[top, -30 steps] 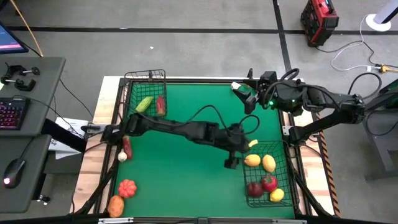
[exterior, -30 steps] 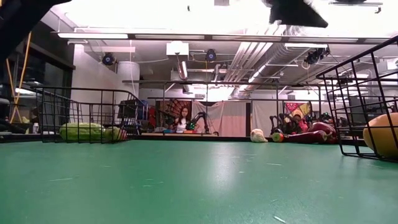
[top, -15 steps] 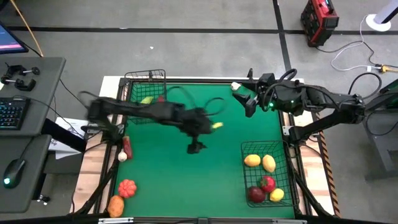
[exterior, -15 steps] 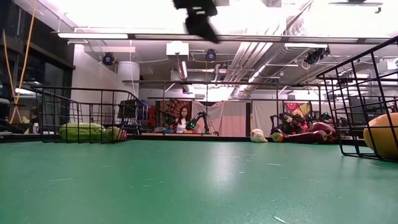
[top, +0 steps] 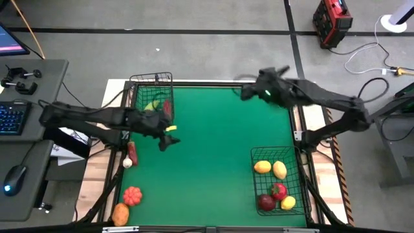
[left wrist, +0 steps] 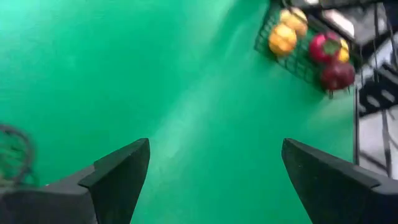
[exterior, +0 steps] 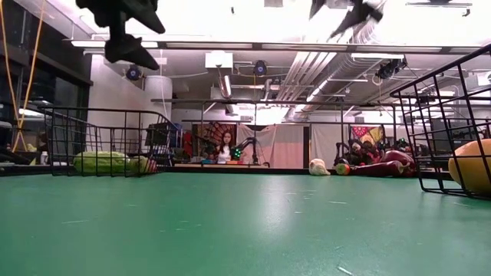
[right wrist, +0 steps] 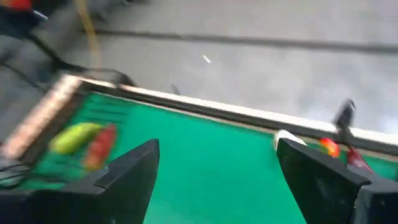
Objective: Sort produce into baskets
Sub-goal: Put the top white garlic into the top black wire basket
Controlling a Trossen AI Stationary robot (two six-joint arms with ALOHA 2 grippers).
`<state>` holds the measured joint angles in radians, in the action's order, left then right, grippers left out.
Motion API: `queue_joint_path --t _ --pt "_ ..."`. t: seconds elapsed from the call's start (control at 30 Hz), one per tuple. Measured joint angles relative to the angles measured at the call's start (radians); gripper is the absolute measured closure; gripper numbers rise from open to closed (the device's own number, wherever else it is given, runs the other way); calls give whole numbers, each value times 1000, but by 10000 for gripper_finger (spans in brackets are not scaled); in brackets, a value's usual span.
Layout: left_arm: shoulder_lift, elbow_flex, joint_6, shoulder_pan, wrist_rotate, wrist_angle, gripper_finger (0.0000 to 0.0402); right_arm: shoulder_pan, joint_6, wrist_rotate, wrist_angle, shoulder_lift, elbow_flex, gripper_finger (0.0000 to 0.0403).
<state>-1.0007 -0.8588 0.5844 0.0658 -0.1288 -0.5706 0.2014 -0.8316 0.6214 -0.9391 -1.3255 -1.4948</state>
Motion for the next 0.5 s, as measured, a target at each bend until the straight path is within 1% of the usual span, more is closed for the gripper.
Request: queue_joint_path --t 0.1,0.23,0.33,0.5 --pt "44 1 -13 0 -48 12 48 162 -11 -109 -7 -79 0 84" --pt "72 1 -81 0 -61 62 48 338 -67 -237 3 -198 0 84" --pt "73 1 -139 0 -61 78 48 427 -124 -312 14 -296 0 84" --pt "66 1 -159 0 -61 76 48 505 -271 -388 56 -449 0 84"
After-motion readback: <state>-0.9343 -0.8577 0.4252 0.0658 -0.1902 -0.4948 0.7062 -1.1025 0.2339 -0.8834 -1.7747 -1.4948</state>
